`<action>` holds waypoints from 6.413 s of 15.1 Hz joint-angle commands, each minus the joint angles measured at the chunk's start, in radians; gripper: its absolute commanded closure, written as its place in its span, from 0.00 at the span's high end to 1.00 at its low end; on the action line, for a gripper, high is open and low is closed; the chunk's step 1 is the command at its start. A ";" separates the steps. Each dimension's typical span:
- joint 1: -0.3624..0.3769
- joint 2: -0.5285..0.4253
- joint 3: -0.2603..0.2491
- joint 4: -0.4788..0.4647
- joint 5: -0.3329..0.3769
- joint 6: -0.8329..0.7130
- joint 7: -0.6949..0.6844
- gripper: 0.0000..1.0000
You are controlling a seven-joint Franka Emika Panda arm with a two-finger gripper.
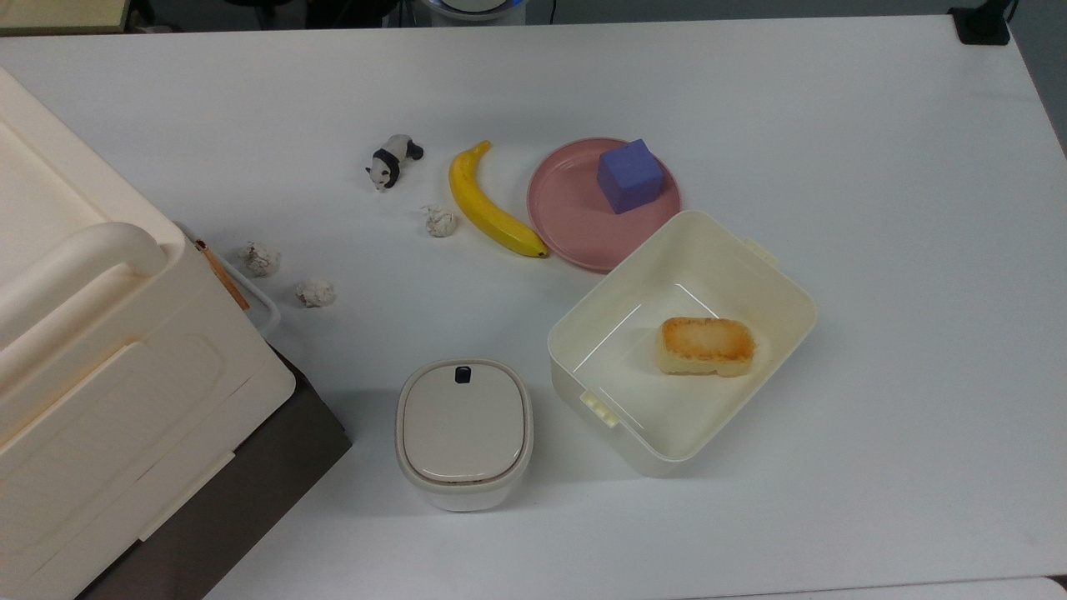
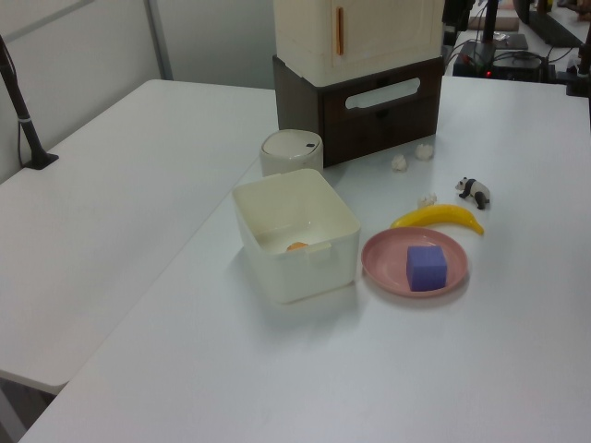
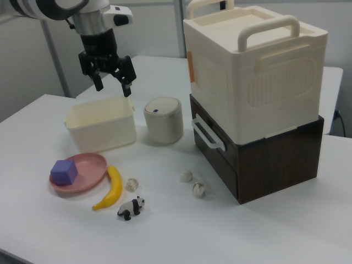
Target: Slide open the drawer
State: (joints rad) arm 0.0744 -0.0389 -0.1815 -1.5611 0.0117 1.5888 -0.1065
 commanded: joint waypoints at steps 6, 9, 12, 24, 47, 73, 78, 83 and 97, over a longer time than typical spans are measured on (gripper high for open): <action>0.004 -0.004 -0.044 -0.016 0.008 -0.001 -0.553 1.00; 0.004 -0.004 -0.065 -0.020 0.004 0.000 -0.737 1.00; 0.002 0.002 -0.081 -0.025 0.004 0.013 -0.962 1.00; -0.025 0.158 -0.116 -0.172 -0.062 0.465 -0.983 1.00; -0.088 0.350 -0.116 -0.151 -0.114 0.700 -0.961 1.00; -0.024 0.315 -0.059 -0.149 -0.081 0.416 -0.891 1.00; 0.004 0.274 -0.059 -0.151 -0.079 0.338 -0.889 1.00; 0.012 0.272 -0.059 -0.149 -0.079 0.307 -0.889 1.00; 0.005 0.004 -0.064 -0.044 0.002 -0.024 -0.186 1.00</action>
State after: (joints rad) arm 0.0680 0.0220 -0.2400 -1.6202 -0.0064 1.6572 -0.4285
